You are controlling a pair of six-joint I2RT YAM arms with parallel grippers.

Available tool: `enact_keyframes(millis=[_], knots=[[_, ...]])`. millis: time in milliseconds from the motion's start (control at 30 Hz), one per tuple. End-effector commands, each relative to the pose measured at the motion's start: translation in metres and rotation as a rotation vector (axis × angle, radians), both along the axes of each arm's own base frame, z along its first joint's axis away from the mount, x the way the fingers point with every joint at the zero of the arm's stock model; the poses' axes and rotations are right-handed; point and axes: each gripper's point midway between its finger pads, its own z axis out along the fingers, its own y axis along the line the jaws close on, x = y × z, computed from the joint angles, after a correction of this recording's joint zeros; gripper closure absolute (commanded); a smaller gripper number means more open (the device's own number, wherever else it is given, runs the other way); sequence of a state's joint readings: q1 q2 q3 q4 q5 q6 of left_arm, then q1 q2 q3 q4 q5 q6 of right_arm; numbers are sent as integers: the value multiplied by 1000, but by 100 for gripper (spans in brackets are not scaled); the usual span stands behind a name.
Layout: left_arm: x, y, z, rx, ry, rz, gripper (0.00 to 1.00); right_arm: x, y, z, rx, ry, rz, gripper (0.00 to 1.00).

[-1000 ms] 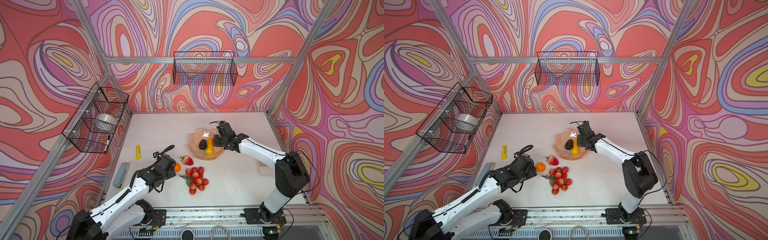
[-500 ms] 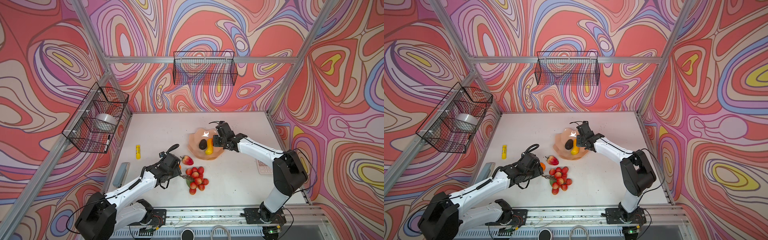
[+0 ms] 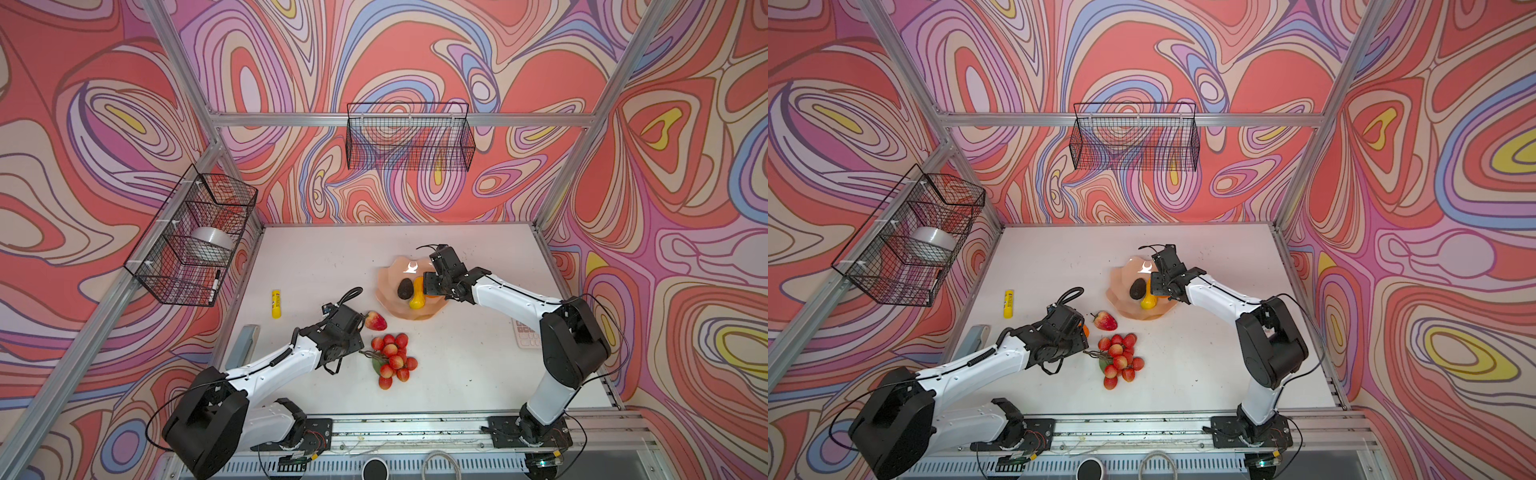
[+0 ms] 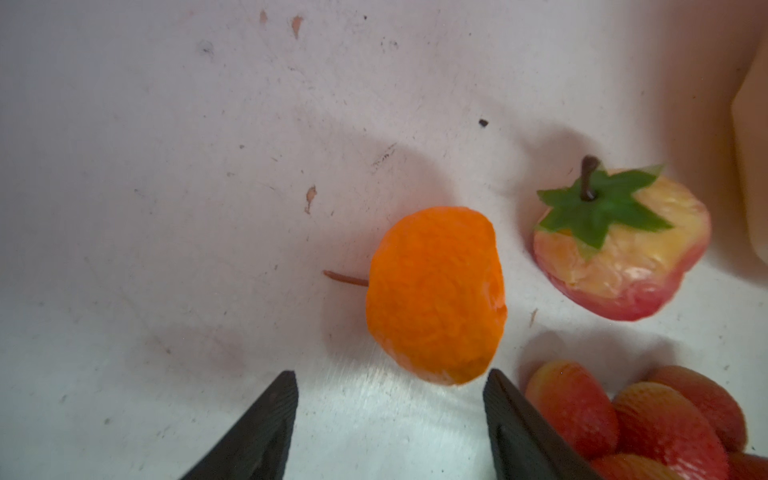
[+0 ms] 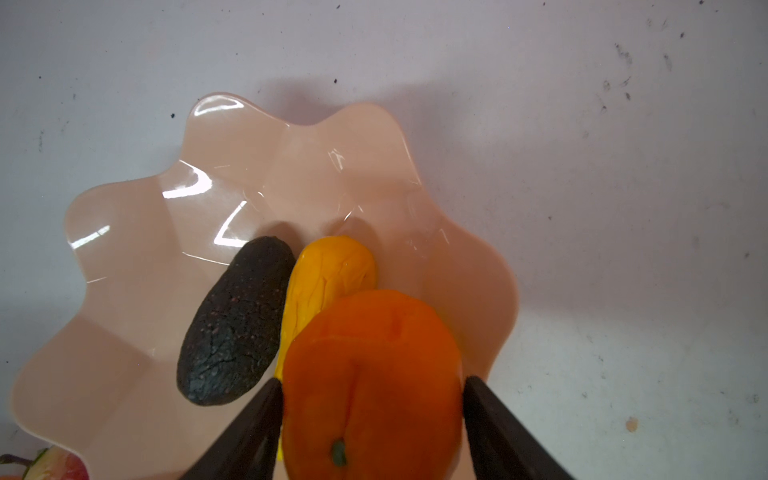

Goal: Place and organize the fake fruits in the fruit bowl

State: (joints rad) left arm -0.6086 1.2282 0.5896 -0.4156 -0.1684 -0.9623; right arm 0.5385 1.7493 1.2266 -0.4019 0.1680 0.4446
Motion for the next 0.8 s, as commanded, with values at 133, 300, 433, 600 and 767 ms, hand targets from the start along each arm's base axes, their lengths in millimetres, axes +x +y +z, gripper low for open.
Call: enact_keyframes(millis=[133,300,433,600,767], knots=[[16,1,16,26,-58,31,19,8,-3,23,-24,-80,-4,19],[21,2,16,45,-57,33,25,8,-6,54,-4,-151,-10,16],[25,0,11,55,-40,30,33,5,-12,76,9,-203,-22,15],[28,3,12,88,-35,29,51,0,-19,86,1,-231,-36,14],[26,17,24,147,-73,33,61,-2,-19,83,10,-227,-35,14]])
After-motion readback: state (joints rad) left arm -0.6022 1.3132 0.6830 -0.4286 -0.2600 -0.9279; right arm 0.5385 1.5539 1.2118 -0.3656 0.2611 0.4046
